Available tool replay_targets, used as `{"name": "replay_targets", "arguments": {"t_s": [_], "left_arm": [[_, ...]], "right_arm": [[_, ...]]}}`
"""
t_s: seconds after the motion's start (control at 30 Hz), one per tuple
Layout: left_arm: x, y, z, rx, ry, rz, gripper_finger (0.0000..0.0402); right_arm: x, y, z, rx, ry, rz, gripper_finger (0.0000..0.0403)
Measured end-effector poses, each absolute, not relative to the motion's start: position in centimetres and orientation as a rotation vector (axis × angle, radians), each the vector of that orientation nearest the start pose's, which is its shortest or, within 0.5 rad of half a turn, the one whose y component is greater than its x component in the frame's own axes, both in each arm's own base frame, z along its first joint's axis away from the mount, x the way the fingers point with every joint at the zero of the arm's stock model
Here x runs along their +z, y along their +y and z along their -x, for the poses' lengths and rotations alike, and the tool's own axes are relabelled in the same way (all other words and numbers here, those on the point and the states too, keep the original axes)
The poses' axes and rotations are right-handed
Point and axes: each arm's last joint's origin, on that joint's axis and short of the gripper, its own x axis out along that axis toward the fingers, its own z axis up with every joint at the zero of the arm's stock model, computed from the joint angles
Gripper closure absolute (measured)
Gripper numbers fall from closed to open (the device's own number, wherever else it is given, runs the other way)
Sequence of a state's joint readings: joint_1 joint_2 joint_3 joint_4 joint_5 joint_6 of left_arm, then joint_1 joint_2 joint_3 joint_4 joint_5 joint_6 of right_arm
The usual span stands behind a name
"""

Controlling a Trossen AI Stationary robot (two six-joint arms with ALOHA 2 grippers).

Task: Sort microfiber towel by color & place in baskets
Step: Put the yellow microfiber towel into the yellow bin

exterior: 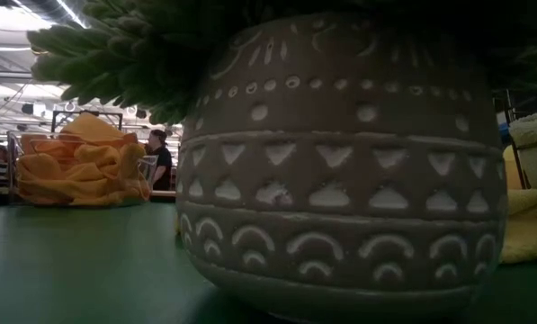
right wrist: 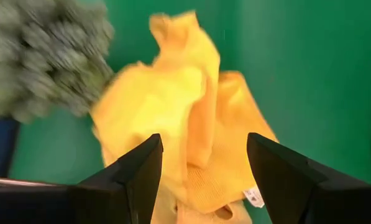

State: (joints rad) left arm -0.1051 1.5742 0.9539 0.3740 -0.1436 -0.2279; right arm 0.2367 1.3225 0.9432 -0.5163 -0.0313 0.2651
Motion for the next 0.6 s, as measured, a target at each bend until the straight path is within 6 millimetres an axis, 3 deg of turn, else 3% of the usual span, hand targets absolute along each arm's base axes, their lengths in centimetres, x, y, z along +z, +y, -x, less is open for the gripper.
{"name": "replay_targets", "arguments": {"t_s": [0.3, 0.6], "left_arm": [[25.0, -3.2, -34.7, 0.066, 0.239, 0.196, 0.0312], [25.0, -3.3, -34.7, 0.066, 0.239, 0.196, 0.0312]], "right_arm": [[20.6, 8.1, -28.1, 0.186, 1.043, -0.143, 0.0168], [19.9, 8.4, -28.8, 0.226, 1.036, -0.166, 0.0174]]}}
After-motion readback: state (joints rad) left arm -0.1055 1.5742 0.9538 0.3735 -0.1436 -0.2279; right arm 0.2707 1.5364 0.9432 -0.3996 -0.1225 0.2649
